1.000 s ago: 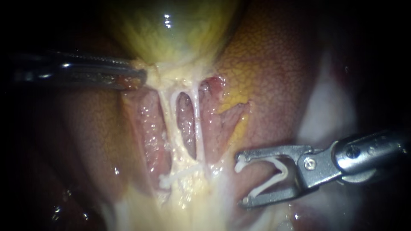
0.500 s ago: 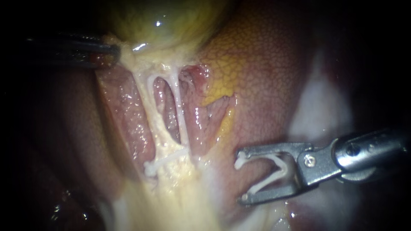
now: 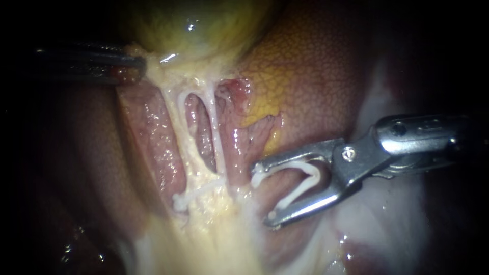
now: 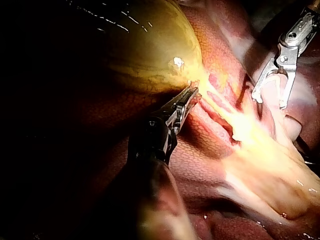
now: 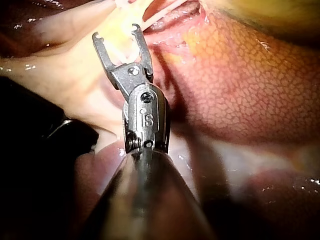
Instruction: Clipping second clip left tube
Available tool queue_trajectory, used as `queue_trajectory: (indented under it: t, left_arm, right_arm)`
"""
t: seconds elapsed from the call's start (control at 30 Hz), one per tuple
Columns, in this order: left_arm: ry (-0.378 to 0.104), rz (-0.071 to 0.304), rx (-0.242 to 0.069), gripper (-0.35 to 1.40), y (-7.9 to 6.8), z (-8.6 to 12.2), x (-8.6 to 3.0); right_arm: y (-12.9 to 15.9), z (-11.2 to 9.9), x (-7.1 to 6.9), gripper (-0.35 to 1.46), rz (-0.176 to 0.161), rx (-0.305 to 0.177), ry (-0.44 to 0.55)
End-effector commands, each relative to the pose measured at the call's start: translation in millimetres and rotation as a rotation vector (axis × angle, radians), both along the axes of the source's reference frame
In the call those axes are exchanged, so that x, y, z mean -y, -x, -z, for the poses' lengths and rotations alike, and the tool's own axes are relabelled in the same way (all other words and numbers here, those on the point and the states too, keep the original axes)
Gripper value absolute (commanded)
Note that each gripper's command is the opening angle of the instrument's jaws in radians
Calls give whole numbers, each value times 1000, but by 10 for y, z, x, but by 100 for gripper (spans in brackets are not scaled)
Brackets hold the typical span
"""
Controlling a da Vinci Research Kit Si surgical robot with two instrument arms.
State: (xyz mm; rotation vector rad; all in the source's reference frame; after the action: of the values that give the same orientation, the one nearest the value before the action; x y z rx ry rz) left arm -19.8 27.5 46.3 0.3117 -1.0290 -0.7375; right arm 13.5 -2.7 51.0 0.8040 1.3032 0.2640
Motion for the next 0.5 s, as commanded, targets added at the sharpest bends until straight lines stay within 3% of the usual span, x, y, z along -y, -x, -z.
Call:
queue_trajectory:
  t: [0.03,0.5]
  left_arm:
    - [0,0,0,-35,0,0,0]
    - [1,2,-1,-35,2,1,2]
  right_arm:
    - [-3,-2,-1,43,4,-1,-3]
    - [-39,-32,-3,49,-5,18,-28]
